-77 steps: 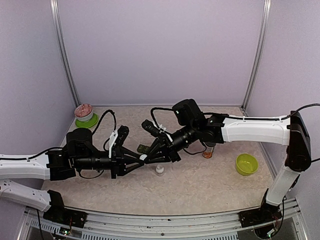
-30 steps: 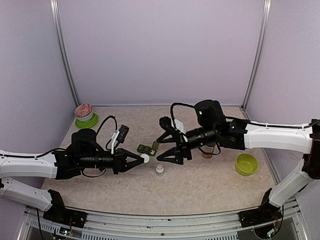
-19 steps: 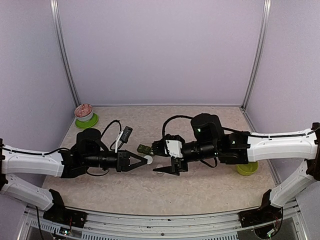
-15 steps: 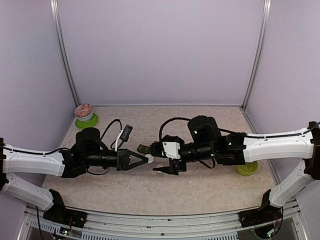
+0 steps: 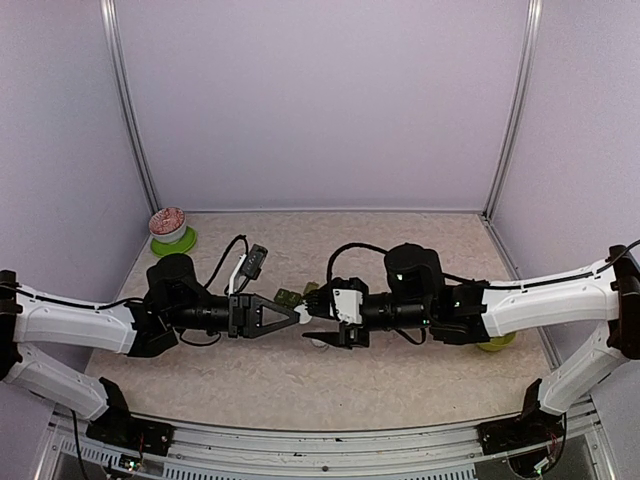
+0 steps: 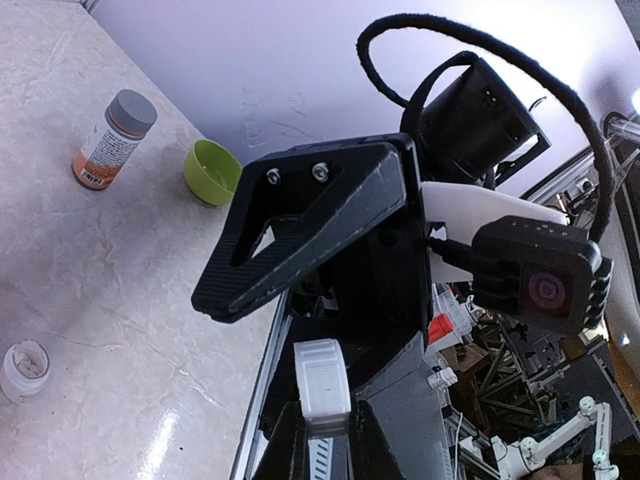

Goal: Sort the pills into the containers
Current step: Place the lid of the pill bottle at the center of the board.

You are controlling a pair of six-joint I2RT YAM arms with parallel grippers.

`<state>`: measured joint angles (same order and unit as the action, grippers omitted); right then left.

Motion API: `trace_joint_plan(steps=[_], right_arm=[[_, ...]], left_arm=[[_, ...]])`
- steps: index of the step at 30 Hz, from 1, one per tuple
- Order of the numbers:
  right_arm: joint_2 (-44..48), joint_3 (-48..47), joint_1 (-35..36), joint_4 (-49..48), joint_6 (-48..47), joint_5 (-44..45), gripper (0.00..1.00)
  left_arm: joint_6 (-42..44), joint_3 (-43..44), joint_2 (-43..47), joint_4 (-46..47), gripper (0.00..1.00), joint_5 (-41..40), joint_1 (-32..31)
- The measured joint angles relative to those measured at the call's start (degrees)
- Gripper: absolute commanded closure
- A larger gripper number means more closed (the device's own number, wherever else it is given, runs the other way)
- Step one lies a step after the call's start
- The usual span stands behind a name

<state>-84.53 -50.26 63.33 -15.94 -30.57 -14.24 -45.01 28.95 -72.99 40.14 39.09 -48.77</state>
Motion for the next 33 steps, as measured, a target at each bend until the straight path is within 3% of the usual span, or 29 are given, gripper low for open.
trace_joint_plan(steps=[6,19,33], right_arm=[[1.20,2.69,0.00,-4.94,0.11,-0.66,0.47],[3.34,5.22,0.00,-9.77,-0.02,-5.73,0.54],[3.34,5.11,0.00,-9.66,-0.92,-5.01,0.55]], left_arm=[[-1.31,-0.61,-0.28,2.23,1.00,1.18,0.00],[-3.78,-1.38,-1.95,6.34,1.00,2.80,0.00],[-4.66,-1.44,-2.14,7.13,1.00,3.56,0.00]])
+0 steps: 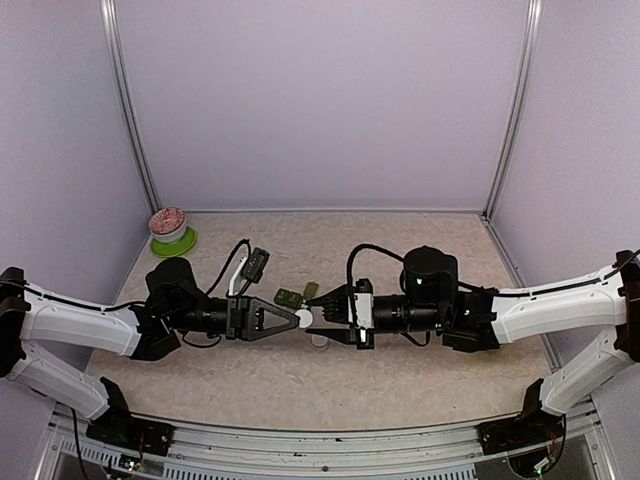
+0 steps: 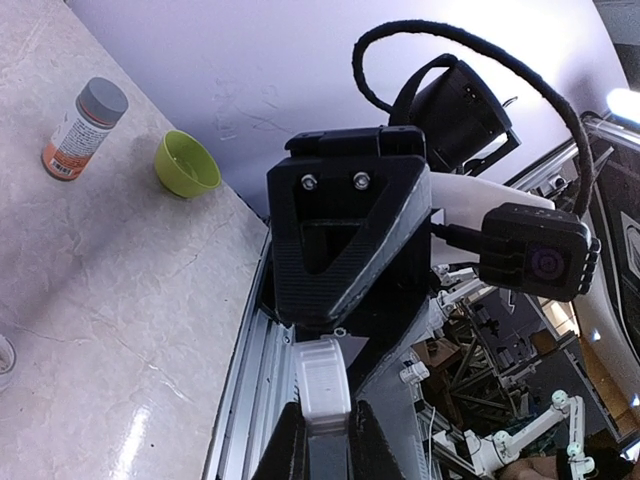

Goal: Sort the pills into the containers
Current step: Place the lid of the pill bottle at the center of the board.

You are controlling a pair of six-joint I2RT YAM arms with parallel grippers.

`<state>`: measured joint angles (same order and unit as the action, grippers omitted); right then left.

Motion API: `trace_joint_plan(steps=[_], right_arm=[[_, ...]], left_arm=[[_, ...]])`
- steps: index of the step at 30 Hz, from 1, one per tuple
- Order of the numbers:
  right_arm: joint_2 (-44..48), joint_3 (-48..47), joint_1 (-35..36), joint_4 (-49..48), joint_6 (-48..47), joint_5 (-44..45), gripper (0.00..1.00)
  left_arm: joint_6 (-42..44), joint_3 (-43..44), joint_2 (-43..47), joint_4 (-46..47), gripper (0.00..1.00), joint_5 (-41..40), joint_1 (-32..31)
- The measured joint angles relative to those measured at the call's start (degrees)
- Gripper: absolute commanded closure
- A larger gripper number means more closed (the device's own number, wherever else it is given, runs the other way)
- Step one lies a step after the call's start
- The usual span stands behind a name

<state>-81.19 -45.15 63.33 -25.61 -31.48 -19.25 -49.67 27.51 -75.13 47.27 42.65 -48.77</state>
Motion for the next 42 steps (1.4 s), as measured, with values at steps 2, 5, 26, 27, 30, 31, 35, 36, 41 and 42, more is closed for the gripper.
trace_joint_plan(steps=[2,5,26,27,30,31,35,36,41,42], right_arm=[[-0.02,-0.11,0.00,0.04,-0.11,0.07,0.52],[-0.02,-0.33,0.00,0.42,-0.20,1.03,0.47],[1.60,0.33,0.00,2.01,1.62,9.35,0.41],[1.60,0.33,0.00,2.10,1.62,9.40,0.42],[1.60,0.35,0.00,2.19,1.66,9.49,0.41],[1.60,0.35,0.00,2.19,1.66,9.49,0.41],[1.66,0.63,-0.02,2.21,1.70,9.49,0.41],[1.73,0.76,-0.02,2.23,1.73,9.49,0.41],[2.03,0.90,-0.13,2.23,1.75,9.49,0.41],[2.03,0.90,-0.13,2.23,1.75,9.49,0.41]], left_arm=[[-0.07,-0.28,-0.02,0.33,1.00,-0.04,0.02],[-0.44,-1.27,-0.02,0.26,1.00,-1.05,0.44],[-4.17,-6.99,-4.04,-16.33,0.98,-11.34,8.46],[-4.24,-6.99,-5.16,-16.94,0.98,-11.50,8.52],[-4.37,-6.86,-8.39,-18.34,0.97,-11.63,8.59],[-4.39,-6.80,-9.29,-18.71,0.97,-11.65,8.59],[-4.46,-6.32,-11.87,-19.85,0.97,-11.65,8.68],[-4.46,-6.05,-12.46,-19.93,0.97,-11.65,8.70],[-4.48,-5.18,-14.08,-20.26,0.93,-11.69,8.90],[-4.46,-5.05,-14.19,-20.57,0.92,-11.76,8.90]])
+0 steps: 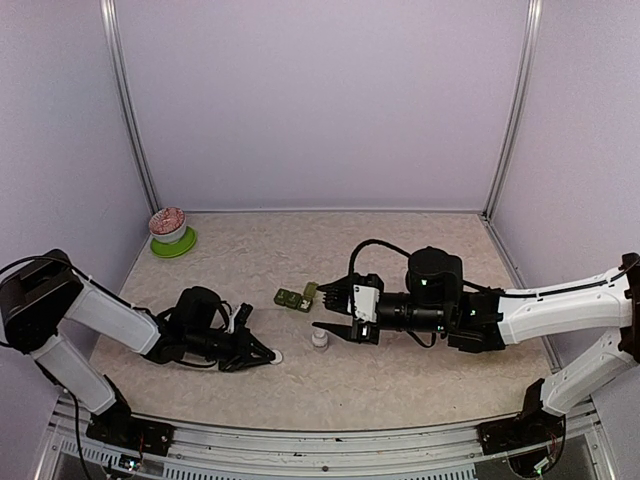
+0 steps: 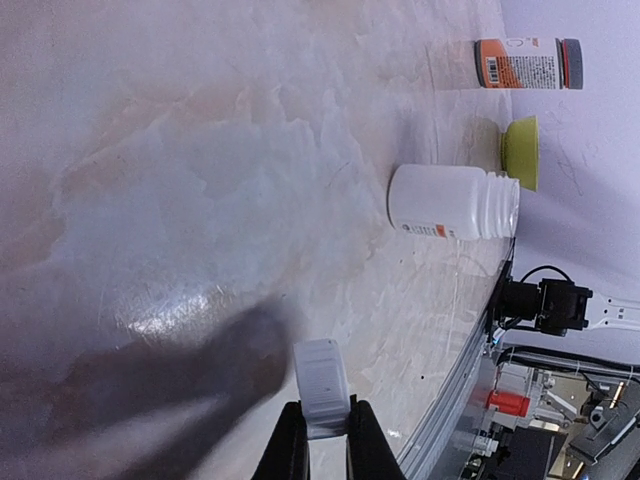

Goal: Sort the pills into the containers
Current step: Place the lid of the pill bottle at the center of the board, then pick up the pill bottle from the center of the board.

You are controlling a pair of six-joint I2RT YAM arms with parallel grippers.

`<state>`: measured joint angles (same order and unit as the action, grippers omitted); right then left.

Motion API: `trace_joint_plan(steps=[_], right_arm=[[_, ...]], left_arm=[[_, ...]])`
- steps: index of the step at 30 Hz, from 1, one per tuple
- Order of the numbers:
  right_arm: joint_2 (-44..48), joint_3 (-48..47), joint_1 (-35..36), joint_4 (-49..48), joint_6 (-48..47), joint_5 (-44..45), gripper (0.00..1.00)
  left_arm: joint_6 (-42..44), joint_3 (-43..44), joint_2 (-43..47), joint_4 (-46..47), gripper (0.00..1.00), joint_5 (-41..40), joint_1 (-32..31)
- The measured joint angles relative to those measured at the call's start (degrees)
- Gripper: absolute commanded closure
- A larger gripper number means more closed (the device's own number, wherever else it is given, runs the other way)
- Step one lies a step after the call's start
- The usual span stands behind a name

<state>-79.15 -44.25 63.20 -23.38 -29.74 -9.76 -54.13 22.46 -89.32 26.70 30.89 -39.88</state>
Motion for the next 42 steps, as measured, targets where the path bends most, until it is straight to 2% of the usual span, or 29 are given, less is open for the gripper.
trace_joint_plan(steps=[3,11,19,26,31,35,42], right_arm=[[0.00,0.00,0.00,0.00,0.00,0.00,0.41],[0.00,0.00,0.00,0.00,0.02,-0.04,0.40],[0.00,0.00,-0.02,0.02,0.22,-0.02,0.36],[0.00,0.00,-0.92,0.48,1.81,0.87,0.34],[1.40,0.00,-2.71,1.01,5.29,3.04,0.25],[3.91,0.76,-4.48,0.28,9.35,4.50,0.15],[5.77,5.88,-7.61,-2.16,15.54,4.92,0.14]], left_arm=[[0.02,0.22,-0.20,-0.66,0.88,-0.24,0.02],[0.48,0.26,-0.13,-3.23,0.68,-1.22,0.48],[2.47,0.63,4.44,-8.31,0.53,-4.11,0.92],[10.95,7.98,6.36,-18.03,0.51,-9.22,0.26],[16.94,13.07,5.62,-26.10,0.47,-14.05,-3.61],[21.24,16.85,4.22,-31.87,0.33,-19.23,-8.02],[27.39,23.93,3.17,-34.99,0.02,-23.65,-11.17]])
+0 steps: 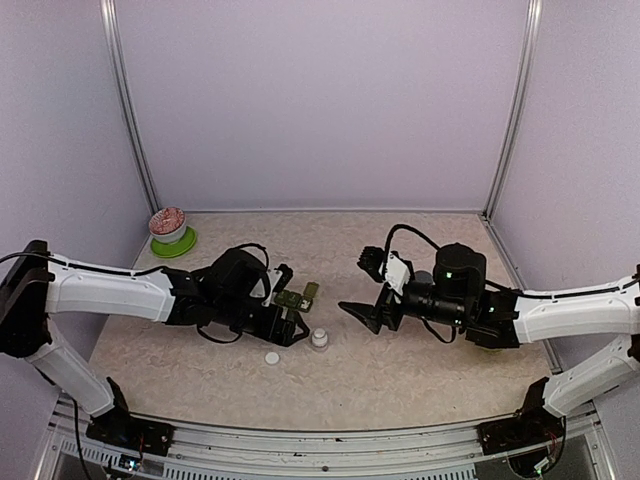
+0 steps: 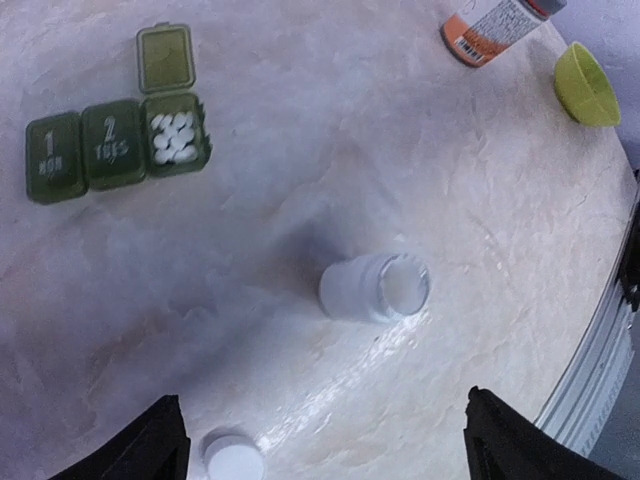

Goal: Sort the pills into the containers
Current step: Pick up the pill bottle from the center of the board.

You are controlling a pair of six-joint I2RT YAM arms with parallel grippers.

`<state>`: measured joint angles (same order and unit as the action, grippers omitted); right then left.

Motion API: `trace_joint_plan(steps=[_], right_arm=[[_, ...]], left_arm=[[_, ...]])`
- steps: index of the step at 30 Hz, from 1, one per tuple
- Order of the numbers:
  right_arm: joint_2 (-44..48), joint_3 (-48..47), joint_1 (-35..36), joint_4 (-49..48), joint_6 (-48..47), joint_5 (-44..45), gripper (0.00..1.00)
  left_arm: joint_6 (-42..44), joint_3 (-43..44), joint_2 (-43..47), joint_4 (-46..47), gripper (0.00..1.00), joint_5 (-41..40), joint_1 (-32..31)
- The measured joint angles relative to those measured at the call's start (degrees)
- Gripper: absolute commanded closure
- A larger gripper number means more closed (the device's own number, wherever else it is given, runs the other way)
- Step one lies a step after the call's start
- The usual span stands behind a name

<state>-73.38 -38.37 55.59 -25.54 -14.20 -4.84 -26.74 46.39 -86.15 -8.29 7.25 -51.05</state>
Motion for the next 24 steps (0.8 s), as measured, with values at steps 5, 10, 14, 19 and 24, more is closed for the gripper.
trace_joint_plan(steps=[5,10,14,19,24], right_arm=[[0.44,2.01,-0.87,-0.09,2.56,2.93,0.14],[4.13,4.35,-2.08,-0.04,4.46,6.91,0.12],[7.76,5.01,-2.58,-0.13,5.29,9.55,0.12],[9.90,5.73,-2.71,-0.48,5.90,10.80,0.12],[9.86,6.32,-2.91,-0.50,6.21,11.19,0.12]], left_arm=[[5.07,10.78,-6.73,-2.19,0.01,-1.49,-2.51],[9.25,18.49,-14.60,-6.78,0.01,-2.91,-4.96],[10.99,20.85,-18.25,-10.29,0.07,-4.26,-6.12],[12.09,23.04,-21.00,-13.05,0.22,-4.98,-6.43],[13.11,25.33,-22.95,-14.19,0.34,-5.01,-6.40]])
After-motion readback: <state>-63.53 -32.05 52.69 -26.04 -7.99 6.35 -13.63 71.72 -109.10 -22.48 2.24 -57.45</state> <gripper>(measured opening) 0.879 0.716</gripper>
